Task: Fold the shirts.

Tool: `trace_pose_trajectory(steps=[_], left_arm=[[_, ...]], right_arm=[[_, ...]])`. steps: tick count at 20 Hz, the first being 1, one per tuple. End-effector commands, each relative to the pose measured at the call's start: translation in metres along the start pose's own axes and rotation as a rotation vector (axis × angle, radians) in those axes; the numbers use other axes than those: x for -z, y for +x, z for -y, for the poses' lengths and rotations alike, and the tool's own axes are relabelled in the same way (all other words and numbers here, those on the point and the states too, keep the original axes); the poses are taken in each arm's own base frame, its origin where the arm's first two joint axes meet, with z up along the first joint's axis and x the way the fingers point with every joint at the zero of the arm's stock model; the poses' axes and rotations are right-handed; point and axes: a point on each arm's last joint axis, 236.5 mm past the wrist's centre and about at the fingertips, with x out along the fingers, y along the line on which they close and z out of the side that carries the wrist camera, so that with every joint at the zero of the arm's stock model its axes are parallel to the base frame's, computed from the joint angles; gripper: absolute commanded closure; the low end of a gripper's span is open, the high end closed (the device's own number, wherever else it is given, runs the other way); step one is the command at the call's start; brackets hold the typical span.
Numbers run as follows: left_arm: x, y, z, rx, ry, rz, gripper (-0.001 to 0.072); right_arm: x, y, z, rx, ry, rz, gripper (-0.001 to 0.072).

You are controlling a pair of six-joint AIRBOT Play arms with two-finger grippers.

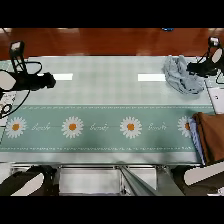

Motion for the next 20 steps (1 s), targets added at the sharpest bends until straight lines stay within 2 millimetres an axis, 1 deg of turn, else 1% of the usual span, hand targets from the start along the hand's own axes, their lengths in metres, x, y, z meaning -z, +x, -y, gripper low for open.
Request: trace_pose_trajectory(steps=[1, 3, 4, 6, 8, 9, 10, 11, 12, 13, 14, 15, 17, 18, 20], left_arm=[[0.026, 0.022, -0.005, -0.01, -0.024, -0.078, 0.0199], [0.028, 0.025, -0.005, -0.011, -0.026, -0.086, 0.0199], [0.028, 0.025, -0.005, -0.011, -0.026, -0.086, 0.0199], [0.027, 0.025, -0.005, -0.011, -0.027, -0.081, 0.0199], [0.021, 0.023, -0.005, -0.011, -0.062, -0.063, 0.0199], [0.018, 0.019, -0.007, -0.014, -0.066, -0.065, 0.0199], [0.013, 0.009, -0.011, -0.02, -0.074, -0.064, 0.0199], [0.005, -0.003, -0.017, -0.029, -0.083, -0.05, 0.0199], [-0.007, -0.02, -0.023, -0.036, -0.086, -0.012, 0.0199], [-0.018, -0.038, -0.029, -0.043, -0.095, 0.04, 0.0199], [-0.028, -0.057, -0.034, -0.049, -0.106, 0.098, 0.0199], [-0.036, -0.079, -0.038, -0.055, -0.114, 0.155, 0.0199], [-0.047, -0.121, -0.039, -0.058, -0.116, 0.264, 0.0199], [-0.05, -0.141, -0.036, -0.055, -0.11, 0.312, 0.0199], [-0.048, -0.171, -0.028, -0.041, -0.098, 0.378, 0.0199]], right_arm=[[0.023, 0.045, -0.001, -0.082, 0.029, -0.097, 0.0297], [0.035, 0.06, -0.004, -0.085, 0.028, -0.135, 0.0301], [0.039, 0.063, -0.005, -0.091, 0.03, -0.149, 0.0319], [0.045, 0.064, -0.006, -0.093, 0.011, -0.174, 0.0431], [0.056, 0.055, -0.012, -0.123, -0.005, -0.228, 0.0676], [0.054, 0.044, -0.017, -0.144, 0.003, -0.233, 0.0676], [0.043, 0.027, -0.021, -0.163, -0.005, -0.204, 0.0676], [0.024, 0.003, -0.022, -0.172, -0.01, -0.143, 0.0676], [0.004, -0.025, -0.023, -0.177, -0.014, -0.07, 0.0677], [-0.017, -0.058, -0.024, -0.184, -0.019, 0.017, 0.0676], [-0.033, -0.091, -0.029, -0.206, -0.02, 0.092, 0.0677], [-0.048, -0.128, -0.036, -0.239, -0.026, 0.173, 0.0677], [-0.066, -0.199, -0.048, -0.297, -0.033, 0.311, 0.0676], [-0.07, -0.231, -0.05, -0.313, -0.036, 0.37, 0.0677], [-0.073, -0.295, -0.055, -0.336, -0.06, 0.487, 0.0677]])
